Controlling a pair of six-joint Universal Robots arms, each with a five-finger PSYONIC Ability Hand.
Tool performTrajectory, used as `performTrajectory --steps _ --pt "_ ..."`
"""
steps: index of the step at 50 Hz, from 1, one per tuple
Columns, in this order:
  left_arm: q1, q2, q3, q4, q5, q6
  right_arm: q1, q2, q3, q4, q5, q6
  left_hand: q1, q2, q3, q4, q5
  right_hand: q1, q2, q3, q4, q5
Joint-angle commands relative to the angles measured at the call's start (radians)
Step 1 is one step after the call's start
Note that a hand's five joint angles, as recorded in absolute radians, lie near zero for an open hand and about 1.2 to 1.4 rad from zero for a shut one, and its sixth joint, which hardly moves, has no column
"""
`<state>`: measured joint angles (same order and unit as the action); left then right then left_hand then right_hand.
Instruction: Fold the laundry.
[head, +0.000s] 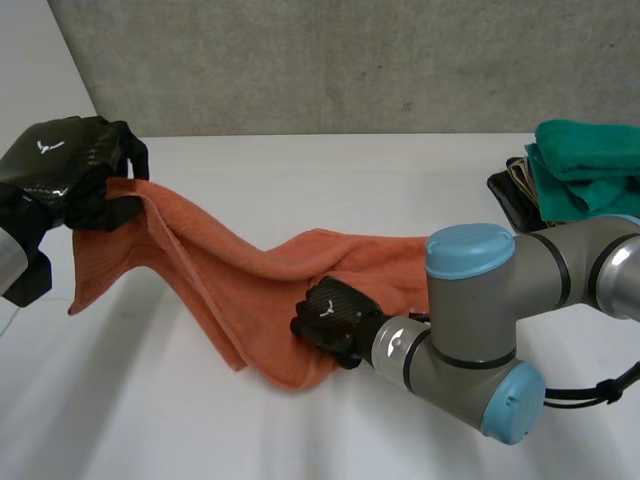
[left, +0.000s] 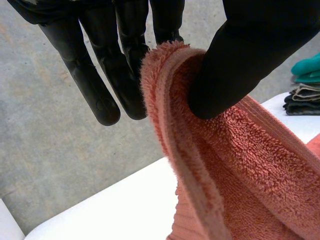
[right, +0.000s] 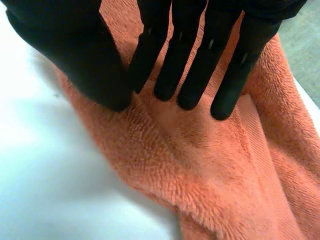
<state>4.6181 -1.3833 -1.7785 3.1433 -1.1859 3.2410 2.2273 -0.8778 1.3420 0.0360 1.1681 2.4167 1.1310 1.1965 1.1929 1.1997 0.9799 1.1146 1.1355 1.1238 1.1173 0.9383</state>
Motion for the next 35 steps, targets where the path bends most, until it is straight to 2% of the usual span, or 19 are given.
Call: performTrajectory --steps 1,6,7,11,15,18,23,28,33,34,35 --pt "0.033 0.01 0.018 -0.005 -0.014 -0.009 -0.023 -0.091 -0.001 -0.011 0.099 0.044 0.265 0.2 0.203 0.197 0.242 0.282 0.261 0.273 0.279 0.283" --pt "0.068 0.033 0.013 -0.029 0.003 -0.024 -0.093 -0.295 0.042 -0.004 0.124 0.055 0.265 0.2 0.203 0.197 0.242 0.282 0.261 0.273 0.279 0.283" --pt "0.07 0.038 0.01 -0.034 0.009 -0.026 -0.125 -0.369 0.052 0.022 0.133 0.045 0.265 0.2 0.203 0.197 0.242 0.282 0.261 0.273 0.279 0.283" --pt "0.074 0.05 -0.012 -0.064 0.046 -0.021 -0.21 -0.515 0.077 0.177 0.162 0.006 0.265 0.2 0.203 0.197 0.242 0.282 0.261 0.273 0.279 0.283" --pt "0.071 0.052 -0.047 -0.097 0.086 -0.015 -0.241 -0.558 0.112 0.335 0.153 -0.043 0.265 0.2 0.203 0.197 0.242 0.282 0.261 0.273 0.279 0.283" --pt "0.064 0.043 -0.087 -0.112 0.11 -0.009 -0.248 -0.541 0.131 0.386 0.153 -0.067 0.265 0.2 0.203 0.197 0.242 0.282 0.261 0.273 0.279 0.283" --pt "0.035 -0.016 -0.15 -0.086 0.124 0.006 -0.248 -0.423 0.169 0.345 0.186 -0.056 0.265 0.2 0.203 0.197 0.242 0.282 0.261 0.273 0.279 0.283" --pt "-0.008 -0.12 -0.163 -0.029 0.098 0.034 -0.247 -0.294 0.167 0.256 0.248 -0.008 0.265 0.2 0.203 0.197 0.242 0.282 0.261 0.273 0.279 0.283" --pt "-0.035 -0.227 -0.147 -0.009 0.043 0.081 -0.216 -0.204 0.143 0.251 0.315 0.004 0.265 0.2 0.203 0.197 0.242 0.282 0.261 0.273 0.279 0.283" --pt "-0.036 -0.238 -0.142 -0.012 0.036 0.089 -0.207 -0.202 0.134 0.245 0.334 0.008 0.265 0.2 0.203 0.197 0.242 0.014 -0.007 0.005 0.011 0.016" --pt "-0.039 -0.247 -0.14 -0.014 0.028 0.097 -0.204 -0.205 0.129 0.239 0.338 0.012 0.265 0.2 0.203 0.197 0.242 -0.128 -0.149 -0.137 -0.131 -0.127"
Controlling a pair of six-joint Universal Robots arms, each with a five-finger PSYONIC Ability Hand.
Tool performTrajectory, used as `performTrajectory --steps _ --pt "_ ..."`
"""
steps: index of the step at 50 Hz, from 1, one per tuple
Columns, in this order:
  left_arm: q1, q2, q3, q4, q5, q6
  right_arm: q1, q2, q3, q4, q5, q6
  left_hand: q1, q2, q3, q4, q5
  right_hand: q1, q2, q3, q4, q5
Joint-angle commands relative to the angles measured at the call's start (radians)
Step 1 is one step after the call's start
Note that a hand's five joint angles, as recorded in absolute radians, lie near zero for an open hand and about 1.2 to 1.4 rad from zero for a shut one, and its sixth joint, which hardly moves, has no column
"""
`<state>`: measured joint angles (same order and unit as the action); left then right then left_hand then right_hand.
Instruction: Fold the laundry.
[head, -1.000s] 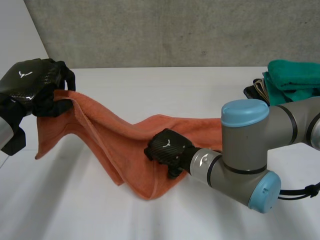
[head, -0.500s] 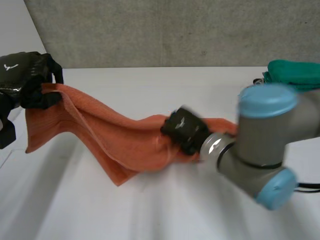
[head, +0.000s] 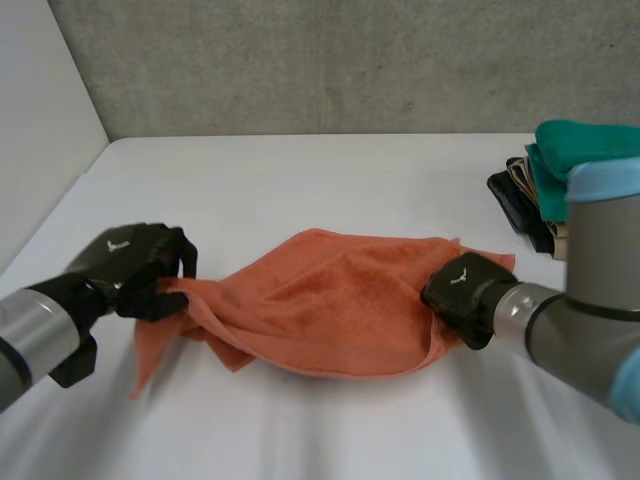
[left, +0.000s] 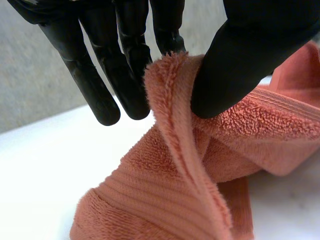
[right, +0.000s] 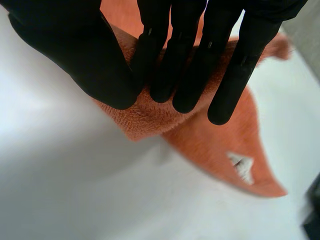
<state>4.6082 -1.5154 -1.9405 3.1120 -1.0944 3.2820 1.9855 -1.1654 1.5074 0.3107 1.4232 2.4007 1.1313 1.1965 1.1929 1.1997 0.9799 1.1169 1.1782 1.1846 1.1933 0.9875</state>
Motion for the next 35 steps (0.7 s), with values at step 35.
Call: performTrajectory --steps 35 --pt "0.061 -0.086 0.017 0.002 -0.044 0.065 -0.157 0.088 -0.024 -0.214 -0.179 -0.324 0.265 0.2 0.203 0.197 0.242 -0.575 -0.637 -0.643 -0.652 -0.621"
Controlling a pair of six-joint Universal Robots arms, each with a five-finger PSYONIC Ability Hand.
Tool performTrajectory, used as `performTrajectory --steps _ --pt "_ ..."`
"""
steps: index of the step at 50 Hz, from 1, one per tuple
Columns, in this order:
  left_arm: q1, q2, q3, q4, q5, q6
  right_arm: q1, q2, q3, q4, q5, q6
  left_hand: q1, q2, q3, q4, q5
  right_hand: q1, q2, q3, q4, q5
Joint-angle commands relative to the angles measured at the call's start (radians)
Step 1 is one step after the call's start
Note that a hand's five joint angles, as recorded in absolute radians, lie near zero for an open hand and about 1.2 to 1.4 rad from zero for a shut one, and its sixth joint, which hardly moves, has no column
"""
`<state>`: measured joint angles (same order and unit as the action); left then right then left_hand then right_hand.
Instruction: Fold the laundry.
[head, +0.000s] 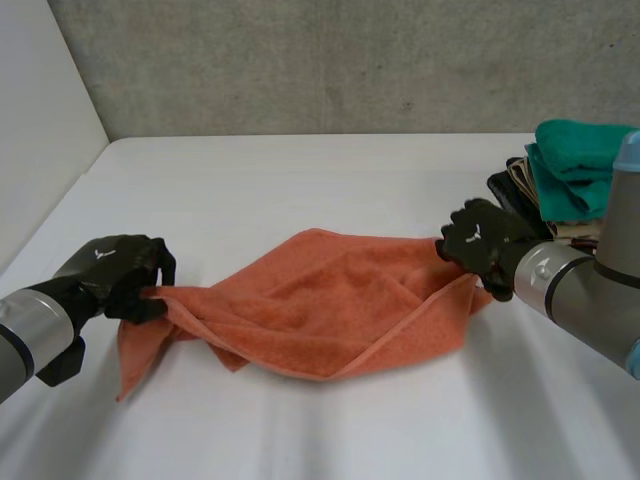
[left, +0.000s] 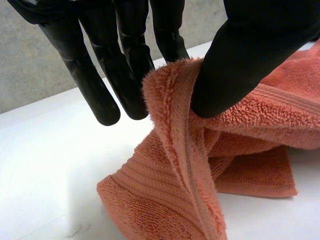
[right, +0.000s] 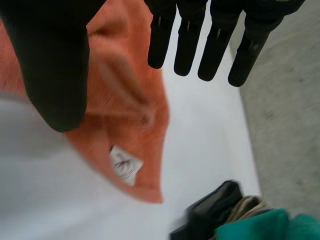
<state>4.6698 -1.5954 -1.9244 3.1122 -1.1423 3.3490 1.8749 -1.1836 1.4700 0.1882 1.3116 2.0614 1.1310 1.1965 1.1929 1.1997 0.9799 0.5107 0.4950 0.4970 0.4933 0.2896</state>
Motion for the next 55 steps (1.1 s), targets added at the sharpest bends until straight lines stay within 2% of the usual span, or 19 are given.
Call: performTrajectory --steps 1,4,6,8,9,14,16,19,24,30,34,37,42,47,49,52,55 --pt "-0.002 -0.006 0.001 0.002 0.004 -0.002 -0.051 0.14 0.012 -0.117 -0.086 0.025 0.265 0.2 0.203 0.197 0.242 0.04 0.055 0.053 0.057 0.086" --pt "-0.003 -0.006 0.002 0.002 0.003 -0.002 -0.049 0.185 0.007 -0.156 -0.109 0.057 0.265 0.2 0.203 0.197 0.242 0.133 0.149 0.147 0.151 0.18" --pt "-0.003 -0.008 0.004 0.002 0.003 -0.002 -0.042 0.217 0.001 -0.185 -0.13 0.117 0.265 0.2 0.203 0.197 0.242 0.303 0.319 0.317 0.32 0.35" --pt "-0.005 -0.011 0.005 0.002 -0.001 -0.003 -0.034 0.223 -0.005 -0.2 -0.138 0.172 0.265 0.2 0.203 0.197 0.242 0.581 0.597 0.595 0.599 0.628" --pt "-0.005 -0.009 0.008 0.002 -0.001 -0.003 -0.03 0.216 -0.014 -0.211 -0.14 0.24 0.265 0.2 0.203 0.197 0.242 0.883 0.898 0.896 0.9 0.929" --pt "-0.002 0.011 0.037 -0.026 -0.002 -0.009 -0.046 0.11 -0.034 -0.22 -0.117 0.515 0.265 0.2 0.203 0.197 0.242 0.886 0.901 0.899 0.903 0.932" --pt "0.004 0.049 0.062 -0.061 0.001 -0.014 -0.071 -0.015 -0.051 -0.185 -0.111 0.598 0.265 0.2 0.203 0.197 0.242 0.886 0.901 0.899 0.903 0.932" --pt "0.019 0.113 0.111 -0.124 0.007 -0.023 -0.095 -0.138 -0.065 -0.103 -0.101 0.58 0.265 0.2 0.203 0.197 0.242 0.886 0.901 0.899 0.903 0.932" --pt "0.072 0.228 0.221 -0.254 0.052 -0.036 -0.165 -0.324 -0.128 0.092 -0.097 0.459 0.265 0.2 0.203 0.197 0.242 0.886 0.901 0.899 0.903 0.932" --pt "0.137 0.317 0.373 -0.375 0.144 -0.048 -0.163 -0.404 -0.218 0.264 -0.003 0.349 0.265 0.2 0.203 0.197 0.242 0.886 0.901 0.899 0.903 0.932" --pt "0.158 0.281 0.401 -0.405 0.15 -0.037 -0.122 -0.377 -0.226 0.352 0.055 0.281 0.265 0.2 0.203 0.197 0.242 0.886 0.901 0.899 0.903 0.932" --pt "0.127 0.217 0.393 -0.418 0.142 -0.007 -0.076 -0.306 -0.197 0.393 0.106 0.201 0.265 0.2 0.203 0.197 0.242 0.886 0.901 0.899 0.903 0.932" --pt "0.02 -0.02 0.384 -0.428 0.056 0.191 -0.023 -0.142 -0.186 0.393 0.188 0.121 0.265 0.2 0.203 0.197 0.242 0.886 0.901 0.899 0.903 0.932" --pt "-0.023 -0.239 0.476 -0.399 -0.036 0.346 0.064 0.067 -0.333 0.258 0.273 0.203 0.265 0.2 0.203 0.197 0.242 0.886 0.901 0.899 0.903 0.932" --pt "-0.051 -0.323 0.592 -0.356 -0.062 0.38 0.079 0.114 -0.399 0.202 0.293 0.241 0.265 0.2 0.203 0.197 0.242 0.886 0.901 0.899 0.903 0.932" --pt "-0.071 -0.374 0.73 -0.285 -0.073 0.351 0.102 0.192 -0.561 0.055 0.319 0.316 0.265 0.2 0.203 0.197 0.242 0.886 0.901 0.899 0.903 0.932" --pt "-0.08 -0.385 0.892 -0.123 -0.096 0.242 0.115 0.222 -0.703 -0.166 0.339 0.397 0.265 0.2 0.203 0.197 0.242 0.886 0.901 0.899 0.903 0.932"
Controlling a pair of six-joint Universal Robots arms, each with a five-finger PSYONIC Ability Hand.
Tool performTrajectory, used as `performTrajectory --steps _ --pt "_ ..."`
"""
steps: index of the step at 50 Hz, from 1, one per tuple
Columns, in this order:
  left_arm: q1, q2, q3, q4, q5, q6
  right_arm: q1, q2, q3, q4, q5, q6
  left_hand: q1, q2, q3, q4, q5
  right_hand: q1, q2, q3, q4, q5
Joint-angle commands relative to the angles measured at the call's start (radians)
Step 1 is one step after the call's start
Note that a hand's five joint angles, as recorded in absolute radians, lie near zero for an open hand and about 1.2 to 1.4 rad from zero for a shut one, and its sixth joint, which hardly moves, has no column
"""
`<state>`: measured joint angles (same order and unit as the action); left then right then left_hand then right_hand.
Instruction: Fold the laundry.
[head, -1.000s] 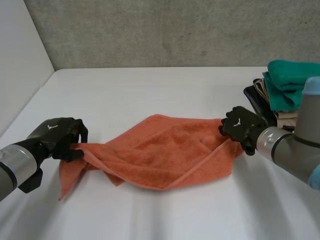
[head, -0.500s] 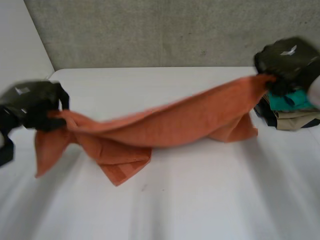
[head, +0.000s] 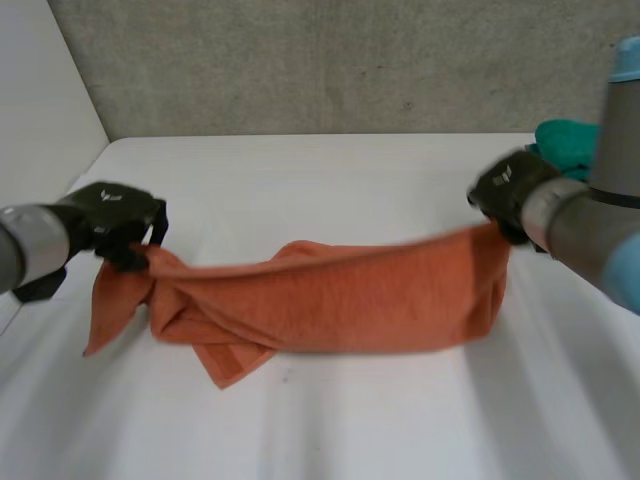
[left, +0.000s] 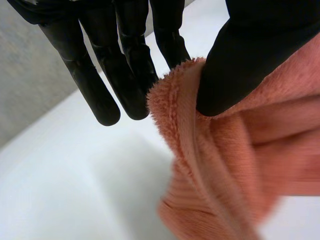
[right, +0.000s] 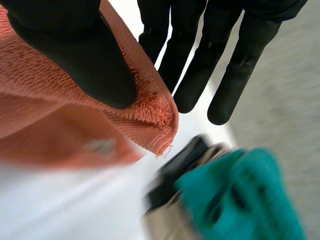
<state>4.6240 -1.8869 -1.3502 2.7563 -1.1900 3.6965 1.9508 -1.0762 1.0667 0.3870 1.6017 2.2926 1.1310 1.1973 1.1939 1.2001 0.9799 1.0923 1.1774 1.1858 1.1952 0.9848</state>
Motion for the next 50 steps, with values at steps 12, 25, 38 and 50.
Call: performTrajectory --steps 12,25,38,50 --pt "-0.001 0.005 0.416 0.675 -0.183 -0.385 0.028 -0.005 -0.221 -1.053 0.041 0.341 0.265 0.199 0.202 0.196 0.242 0.304 0.219 0.211 0.201 0.237" --pt "0.042 0.081 -0.004 0.617 -0.062 -0.371 0.03 0.007 -0.011 -0.844 -0.068 0.38 0.265 0.199 0.202 0.196 0.242 0.304 0.219 0.211 0.201 0.237" --pt "0.07 -0.126 -0.362 0.668 0.0 -0.113 0.036 0.137 0.278 -0.556 -0.109 0.306 0.265 0.199 0.202 0.196 0.242 0.304 0.219 0.211 0.201 0.237" --pt "0.156 -0.055 -0.443 0.566 0.101 -0.015 -0.03 0.026 0.423 -0.528 -0.102 0.327 -0.535 -0.601 -0.598 -0.604 -0.559 0.304 0.219 0.211 0.201 0.237"
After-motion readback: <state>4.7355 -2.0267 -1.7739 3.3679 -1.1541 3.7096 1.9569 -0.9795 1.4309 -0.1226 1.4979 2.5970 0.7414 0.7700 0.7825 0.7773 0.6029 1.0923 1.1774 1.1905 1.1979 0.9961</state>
